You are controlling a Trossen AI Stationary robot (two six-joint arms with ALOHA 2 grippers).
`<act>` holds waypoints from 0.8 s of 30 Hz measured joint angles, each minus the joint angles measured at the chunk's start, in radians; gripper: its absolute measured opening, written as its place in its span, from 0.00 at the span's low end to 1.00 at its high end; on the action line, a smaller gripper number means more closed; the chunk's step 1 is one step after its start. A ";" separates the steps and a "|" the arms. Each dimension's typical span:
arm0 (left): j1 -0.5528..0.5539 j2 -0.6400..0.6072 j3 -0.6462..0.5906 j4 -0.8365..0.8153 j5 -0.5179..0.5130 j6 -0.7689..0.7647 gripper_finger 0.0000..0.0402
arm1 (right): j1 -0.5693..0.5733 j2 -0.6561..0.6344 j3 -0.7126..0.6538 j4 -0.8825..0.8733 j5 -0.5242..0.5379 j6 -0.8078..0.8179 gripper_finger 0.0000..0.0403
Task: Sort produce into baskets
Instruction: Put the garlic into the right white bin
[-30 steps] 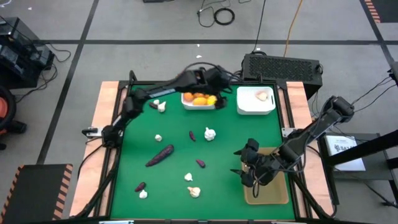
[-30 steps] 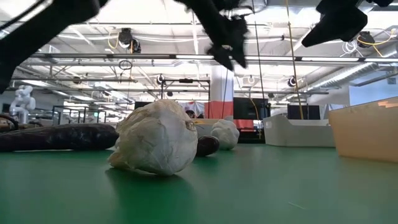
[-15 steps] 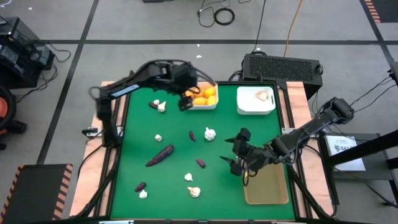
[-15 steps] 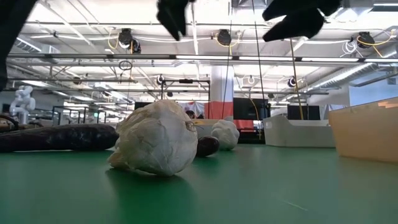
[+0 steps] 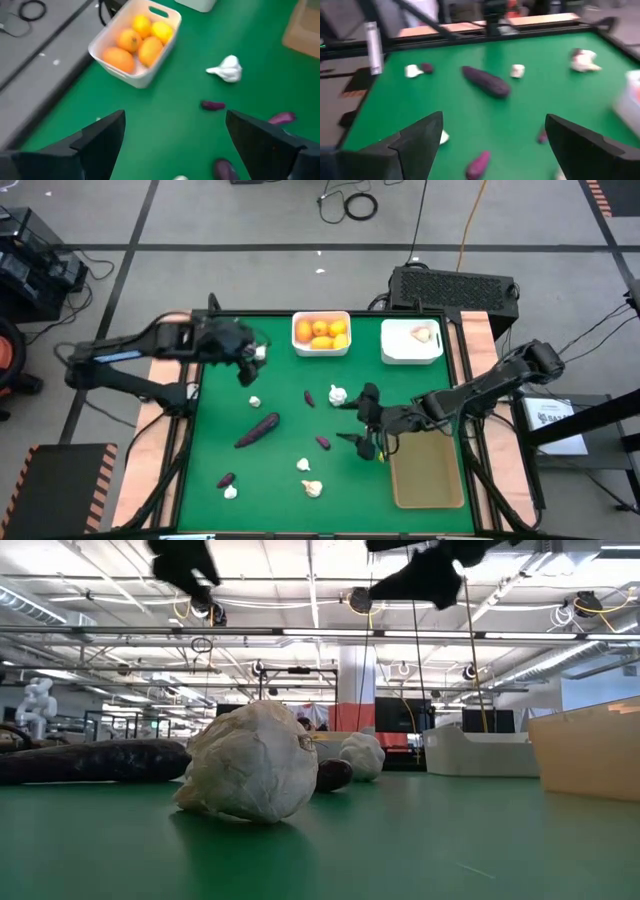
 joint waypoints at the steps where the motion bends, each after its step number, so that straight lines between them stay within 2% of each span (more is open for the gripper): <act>1: -0.017 -0.043 -0.057 0.035 -0.001 -0.032 0.87 | -0.003 0.023 0.004 0.024 -0.027 -0.015 0.85; 6: -0.085 -0.212 -0.306 0.193 -0.062 -0.164 0.87 | -0.018 0.154 0.068 0.083 -0.059 -0.067 0.85; 9: -0.100 -0.270 -0.407 0.271 -0.090 -0.190 0.87 | -0.033 0.251 0.131 0.081 -0.066 -0.084 0.85; 11: -0.100 -0.292 -0.451 0.306 -0.103 -0.201 0.87 | -0.045 0.314 0.180 0.080 -0.116 -0.091 0.85; 16: -0.100 -0.303 -0.496 0.347 -0.133 -0.196 0.87 | -0.060 0.456 0.300 0.077 -0.240 -0.122 0.85; 24: -0.100 -0.302 -0.496 0.385 -0.133 -0.195 0.87 | -0.059 0.644 0.431 0.075 -0.346 -0.177 0.85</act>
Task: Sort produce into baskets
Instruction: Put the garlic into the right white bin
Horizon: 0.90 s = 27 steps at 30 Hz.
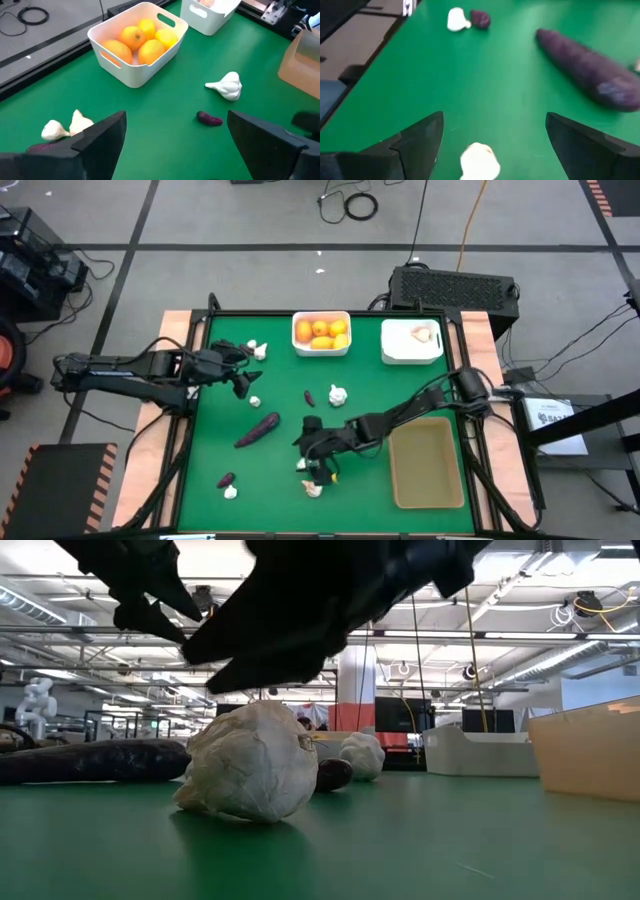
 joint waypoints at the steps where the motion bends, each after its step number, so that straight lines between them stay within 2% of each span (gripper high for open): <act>1: 0.000 0.000 0.000 -0.001 0.002 0.000 0.87 | 0.001 0.016 0.008 0.000 -0.001 0.000 0.85; 9: 0.000 0.000 0.000 -0.002 0.028 -0.006 0.87 | 0.002 0.064 0.021 -0.068 -0.001 0.048 0.84; 27: 0.000 0.000 0.000 -0.003 0.028 -0.006 0.87 | 0.014 0.072 0.021 -0.099 0.000 0.102 0.68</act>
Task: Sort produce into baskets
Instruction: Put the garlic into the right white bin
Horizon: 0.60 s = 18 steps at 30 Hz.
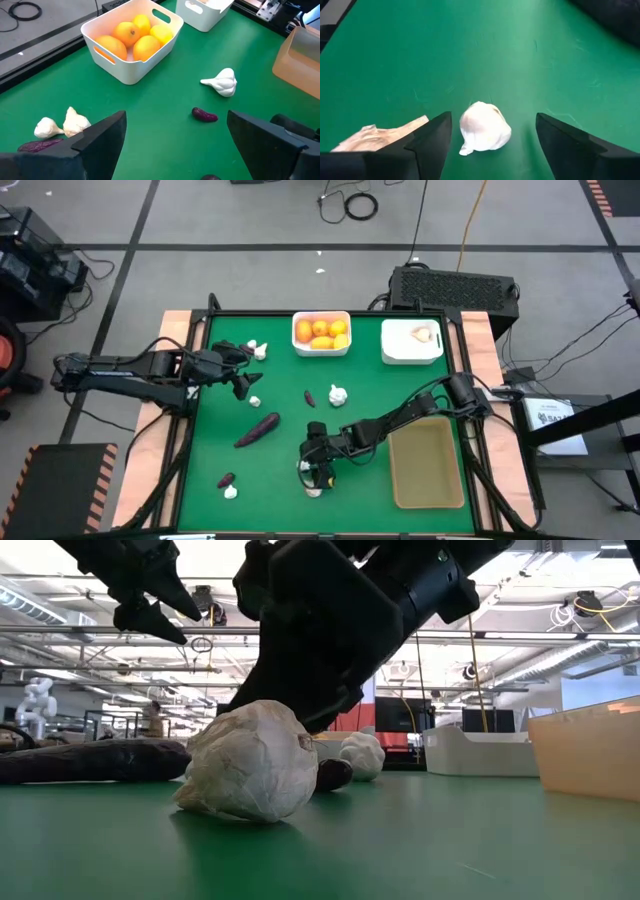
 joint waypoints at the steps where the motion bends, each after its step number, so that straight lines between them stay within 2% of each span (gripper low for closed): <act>1: 0.000 0.000 0.000 0.000 0.000 0.000 0.87 | 0.000 0.000 0.000 -0.002 0.000 0.000 0.67; 18: 0.000 0.000 0.000 0.000 0.000 0.000 0.87 | 0.000 0.000 0.000 -0.021 0.001 -0.002 0.31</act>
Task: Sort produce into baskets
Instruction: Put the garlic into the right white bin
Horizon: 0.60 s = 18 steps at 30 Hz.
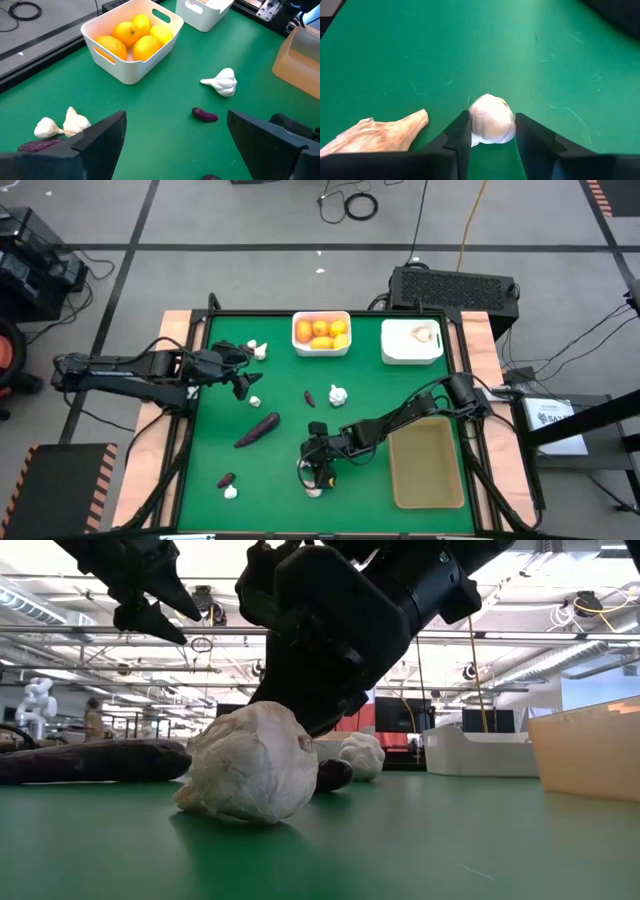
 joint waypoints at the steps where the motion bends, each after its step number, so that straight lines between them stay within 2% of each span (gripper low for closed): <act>1: 0.000 0.000 0.000 0.000 0.000 0.000 0.87 | -0.001 0.000 0.000 0.000 0.000 0.000 0.29; 8: 0.000 0.000 0.000 0.000 0.000 0.000 0.87 | -0.016 -0.087 0.000 -0.068 0.000 -0.069 0.27; 18: 0.000 0.000 0.000 0.000 0.000 0.001 0.87 | -0.105 -0.372 0.000 -0.414 0.014 -0.166 0.28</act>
